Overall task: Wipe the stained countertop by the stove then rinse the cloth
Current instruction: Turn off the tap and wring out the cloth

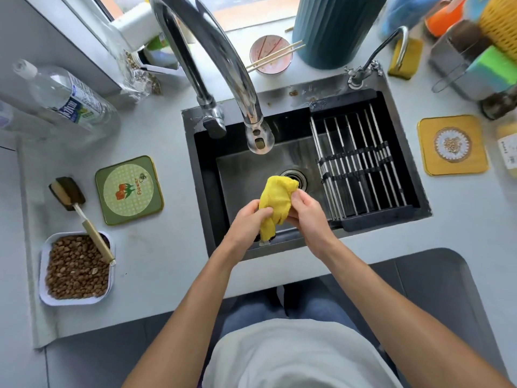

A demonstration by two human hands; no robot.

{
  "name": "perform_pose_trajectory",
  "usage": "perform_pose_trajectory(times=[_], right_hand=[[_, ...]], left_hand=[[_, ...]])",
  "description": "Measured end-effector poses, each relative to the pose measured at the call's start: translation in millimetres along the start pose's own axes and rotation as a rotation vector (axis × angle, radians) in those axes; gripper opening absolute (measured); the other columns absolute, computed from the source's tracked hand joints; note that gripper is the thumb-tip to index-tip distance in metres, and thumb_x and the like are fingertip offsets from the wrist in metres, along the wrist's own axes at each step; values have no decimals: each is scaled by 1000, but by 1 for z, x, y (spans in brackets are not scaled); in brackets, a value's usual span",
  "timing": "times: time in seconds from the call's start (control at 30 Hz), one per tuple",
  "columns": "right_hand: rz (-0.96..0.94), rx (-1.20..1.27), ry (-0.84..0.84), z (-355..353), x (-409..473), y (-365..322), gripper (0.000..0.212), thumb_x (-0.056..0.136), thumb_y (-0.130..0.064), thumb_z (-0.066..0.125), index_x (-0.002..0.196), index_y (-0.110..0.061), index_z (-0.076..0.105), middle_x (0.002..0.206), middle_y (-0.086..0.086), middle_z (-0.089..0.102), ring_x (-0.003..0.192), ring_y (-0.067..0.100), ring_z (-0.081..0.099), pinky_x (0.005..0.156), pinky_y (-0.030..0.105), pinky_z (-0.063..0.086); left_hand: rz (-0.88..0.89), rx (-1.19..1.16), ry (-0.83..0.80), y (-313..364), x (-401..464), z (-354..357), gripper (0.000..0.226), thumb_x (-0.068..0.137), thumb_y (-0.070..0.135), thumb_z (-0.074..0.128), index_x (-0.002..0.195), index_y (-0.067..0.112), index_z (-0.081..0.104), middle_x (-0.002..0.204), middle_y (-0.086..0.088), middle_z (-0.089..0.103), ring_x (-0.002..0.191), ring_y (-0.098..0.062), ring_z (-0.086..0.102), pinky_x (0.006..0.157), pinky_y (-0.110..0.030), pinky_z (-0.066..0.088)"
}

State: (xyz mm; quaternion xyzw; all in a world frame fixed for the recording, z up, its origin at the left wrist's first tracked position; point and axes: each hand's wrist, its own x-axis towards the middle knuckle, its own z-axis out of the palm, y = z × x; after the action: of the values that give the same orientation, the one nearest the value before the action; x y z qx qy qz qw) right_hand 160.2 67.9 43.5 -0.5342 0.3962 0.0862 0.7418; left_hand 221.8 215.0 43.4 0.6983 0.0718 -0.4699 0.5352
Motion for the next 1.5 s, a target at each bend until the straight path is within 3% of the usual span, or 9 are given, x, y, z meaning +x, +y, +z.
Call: perform_pose_trajectory(times=[0.2,0.33,0.5,0.77,0.9,0.97,1.2,1.33,1.5], right_hand=[[-44,38,61,-6,-10,4,35,112,-41,46,126,-18,68,114,7,79,107,23,76,84,33,64],[-172,-189,69,-20,-20,10,31,100,-40,71,126,-26,66,114,-3,78,107,11,74,90,30,62],[-243,-279,180,-30,-29,23,14,101,-36,68,113,-32,64,103,-6,76,98,12,73,77,32,63],[-159,79,164,-59,-53,32,29,104,-43,51,117,-23,67,101,3,77,90,23,76,70,35,63],[-184,33,293,-79,-62,35,17,104,-38,62,117,-28,66,100,-4,77,88,19,78,67,30,60],[-212,-13,356,-90,-68,34,26,93,-47,74,113,-33,65,101,-6,76,89,18,77,67,30,60],[-173,137,433,-153,-91,36,46,82,-54,84,114,-26,64,103,0,78,98,21,77,72,29,63],[-136,218,433,-204,-106,39,51,81,-54,80,112,-16,65,106,14,78,99,32,77,83,47,66],[-141,301,440,-273,-122,42,51,79,-54,81,108,-14,70,100,12,79,90,25,77,76,40,65]], left_hand=[[262,196,202,-2,-3,23,14,101,30,67,115,32,69,101,14,76,95,-4,72,89,-37,63],[229,223,139,-6,-1,24,16,106,27,59,120,29,66,104,6,77,101,-17,74,93,-50,62],[211,207,72,-12,-2,38,22,105,22,60,126,26,66,114,9,75,108,-14,71,97,-45,61],[131,-20,-50,-5,-4,64,24,100,15,62,121,24,52,104,-9,76,80,-18,75,60,-32,61],[89,-75,-215,3,-10,85,35,104,43,62,127,17,55,114,-10,73,92,-25,77,68,-45,66],[116,-17,-291,5,-16,100,45,98,52,69,128,21,55,117,-4,76,97,-26,79,69,-39,65],[234,119,-420,2,-19,163,28,100,30,73,124,19,66,107,-6,81,95,-23,80,78,-30,63],[247,178,-393,-4,-16,214,15,101,22,70,116,20,73,102,-9,82,96,-27,80,87,-46,65],[210,147,-304,-9,-18,291,15,98,29,63,104,29,76,103,-2,79,95,-17,74,85,-47,61]])
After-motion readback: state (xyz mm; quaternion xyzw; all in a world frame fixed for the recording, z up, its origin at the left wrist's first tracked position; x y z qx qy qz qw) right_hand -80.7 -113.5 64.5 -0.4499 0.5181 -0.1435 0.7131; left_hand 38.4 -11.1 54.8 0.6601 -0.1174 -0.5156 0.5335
